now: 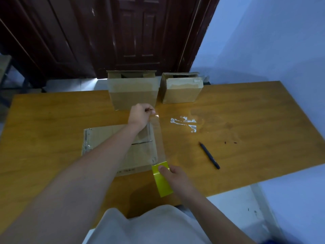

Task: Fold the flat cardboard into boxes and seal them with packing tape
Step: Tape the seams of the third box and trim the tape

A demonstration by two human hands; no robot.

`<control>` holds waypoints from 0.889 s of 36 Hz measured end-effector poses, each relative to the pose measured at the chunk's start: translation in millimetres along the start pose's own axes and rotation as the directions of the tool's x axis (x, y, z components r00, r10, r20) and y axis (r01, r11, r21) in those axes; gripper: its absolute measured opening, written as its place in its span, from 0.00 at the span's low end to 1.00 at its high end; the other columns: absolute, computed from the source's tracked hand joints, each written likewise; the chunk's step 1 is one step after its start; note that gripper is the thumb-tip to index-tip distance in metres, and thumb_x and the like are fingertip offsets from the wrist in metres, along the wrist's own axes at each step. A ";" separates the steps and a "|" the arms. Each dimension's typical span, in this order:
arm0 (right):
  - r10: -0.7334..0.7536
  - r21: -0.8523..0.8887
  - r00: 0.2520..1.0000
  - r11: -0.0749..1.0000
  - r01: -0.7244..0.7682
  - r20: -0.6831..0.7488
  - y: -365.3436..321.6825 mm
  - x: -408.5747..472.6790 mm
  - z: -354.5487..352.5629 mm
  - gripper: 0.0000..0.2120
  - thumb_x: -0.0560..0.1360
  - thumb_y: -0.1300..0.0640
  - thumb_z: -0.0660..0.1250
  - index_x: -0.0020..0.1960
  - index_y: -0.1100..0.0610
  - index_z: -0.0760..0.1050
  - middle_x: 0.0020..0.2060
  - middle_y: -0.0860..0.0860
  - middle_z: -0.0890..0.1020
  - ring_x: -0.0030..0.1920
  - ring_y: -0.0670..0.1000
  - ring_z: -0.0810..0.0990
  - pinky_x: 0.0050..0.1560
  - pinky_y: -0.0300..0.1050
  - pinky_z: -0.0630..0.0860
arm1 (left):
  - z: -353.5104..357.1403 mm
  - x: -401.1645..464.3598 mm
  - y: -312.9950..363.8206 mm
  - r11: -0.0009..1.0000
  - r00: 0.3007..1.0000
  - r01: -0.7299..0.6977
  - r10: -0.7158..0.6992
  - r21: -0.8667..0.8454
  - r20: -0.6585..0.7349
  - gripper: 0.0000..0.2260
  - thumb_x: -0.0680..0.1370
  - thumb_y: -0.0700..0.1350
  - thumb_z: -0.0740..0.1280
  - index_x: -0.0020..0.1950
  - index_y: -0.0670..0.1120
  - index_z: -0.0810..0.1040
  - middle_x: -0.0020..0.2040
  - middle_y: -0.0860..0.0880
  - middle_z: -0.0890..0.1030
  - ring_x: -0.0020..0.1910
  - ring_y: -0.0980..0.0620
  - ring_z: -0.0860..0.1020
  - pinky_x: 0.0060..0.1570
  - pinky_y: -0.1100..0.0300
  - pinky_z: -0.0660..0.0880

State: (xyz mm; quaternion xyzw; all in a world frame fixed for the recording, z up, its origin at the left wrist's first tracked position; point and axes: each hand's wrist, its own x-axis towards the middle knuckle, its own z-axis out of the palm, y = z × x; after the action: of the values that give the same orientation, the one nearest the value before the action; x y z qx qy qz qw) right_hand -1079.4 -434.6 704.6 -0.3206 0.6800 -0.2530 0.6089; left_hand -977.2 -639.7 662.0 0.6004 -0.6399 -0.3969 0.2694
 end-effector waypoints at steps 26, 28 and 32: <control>-0.049 -0.094 0.998 0.994 0.052 0.035 16.0 20.4 -2.1 0.14 0.79 0.49 0.60 0.39 0.57 0.72 0.30 0.53 0.70 0.29 0.49 0.70 0.30 0.40 0.65 | 0.8 5.3 1.8 0.982 0.988 0.152 -0.151 0.108 -0.018 0.07 0.77 0.44 0.67 0.51 0.43 0.82 0.52 0.46 0.82 0.52 0.50 0.78 0.49 0.62 0.70; -0.050 -0.103 0.998 0.993 0.054 0.038 17.5 22.8 -2.5 0.15 0.79 0.49 0.60 0.39 0.57 0.71 0.29 0.53 0.69 0.28 0.49 0.69 0.30 0.41 0.65 | 1.1 6.8 1.6 0.969 0.980 0.196 -0.197 0.148 -0.008 0.07 0.77 0.46 0.68 0.48 0.43 0.83 0.52 0.46 0.82 0.53 0.49 0.78 0.51 0.60 0.72; -0.063 -0.138 0.997 0.988 0.068 0.039 19.1 27.3 -4.7 0.15 0.79 0.47 0.60 0.38 0.56 0.71 0.28 0.53 0.68 0.29 0.51 0.68 0.32 0.43 0.64 | -1.6 13.8 2.0 0.897 0.930 0.324 -0.360 0.299 0.070 0.12 0.76 0.51 0.69 0.48 0.42 0.82 0.50 0.45 0.82 0.50 0.47 0.79 0.47 0.57 0.74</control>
State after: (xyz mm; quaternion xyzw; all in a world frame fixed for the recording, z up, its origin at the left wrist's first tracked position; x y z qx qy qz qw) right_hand -1087.9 -442.4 673.0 -0.3888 0.6745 -0.2191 0.5880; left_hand -978.9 -653.7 662.7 0.7101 -0.5897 -0.3790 0.0667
